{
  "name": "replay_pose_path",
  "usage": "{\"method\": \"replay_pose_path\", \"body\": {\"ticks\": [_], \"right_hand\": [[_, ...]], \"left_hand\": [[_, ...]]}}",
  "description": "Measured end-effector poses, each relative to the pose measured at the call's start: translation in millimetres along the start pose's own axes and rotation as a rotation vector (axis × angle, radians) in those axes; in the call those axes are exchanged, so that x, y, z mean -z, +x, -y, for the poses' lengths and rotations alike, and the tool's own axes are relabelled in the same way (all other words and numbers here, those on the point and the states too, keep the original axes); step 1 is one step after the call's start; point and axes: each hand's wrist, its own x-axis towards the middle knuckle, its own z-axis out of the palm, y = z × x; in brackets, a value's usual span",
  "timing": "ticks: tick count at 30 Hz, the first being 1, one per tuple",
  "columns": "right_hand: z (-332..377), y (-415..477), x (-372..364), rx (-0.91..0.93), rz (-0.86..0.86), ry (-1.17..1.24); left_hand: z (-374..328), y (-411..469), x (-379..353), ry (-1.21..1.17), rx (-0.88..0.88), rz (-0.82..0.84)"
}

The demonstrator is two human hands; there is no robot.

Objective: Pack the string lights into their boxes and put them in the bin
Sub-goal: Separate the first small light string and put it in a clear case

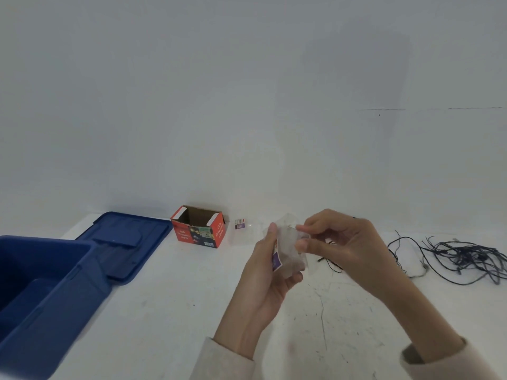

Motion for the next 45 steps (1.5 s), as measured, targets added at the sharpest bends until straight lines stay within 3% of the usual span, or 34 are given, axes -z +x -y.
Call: {"method": "replay_pose_path", "body": {"ticks": [5, 13, 18, 21, 24, 29, 34, 36, 40, 42, 45], "right_hand": [[-11, 8, 4, 0.046, 0.071, -0.093], [-17, -14, -11, 0.168, -0.019, -0.277], [-23, -22, -19, 0.146, -0.073, -0.298], [-10, -20, -12, 0.129, -0.037, -0.192], [-5, -16, -6, 0.081, -0.197, -0.151], [-6, -10, -6, -0.25, -0.12, 0.195], [-7, -10, -8, -0.229, -0.303, 0.332], [-6, -12, -12, -0.11, -0.398, 0.141], [-12, -16, -22, 0.343, -0.484, -0.628], [-21, -17, -23, 0.422, -0.462, -0.783], [-23, -18, -21, 0.455, -0.442, -0.798]], "left_hand": [[-4, 2, -4, -0.066, 0.072, 0.04], [-6, 6, -7, -0.009, -0.086, 0.037], [-8, 4, -10, 0.077, -0.169, 0.042], [-11, 1, -10, 0.066, -0.155, 0.065], [-13, -1, -11, 0.035, -0.144, 0.093], [-12, 1, -7, 0.114, -0.27, 0.098], [-9, 1, -8, 0.209, -0.357, 0.001], [-7, 3, -8, 0.229, -0.358, -0.048], [-4, 0, -12, 0.16, -0.37, -0.052], [-5, -2, -15, 0.13, -0.39, -0.033], [-5, -1, -15, 0.152, -0.418, -0.052]]}}
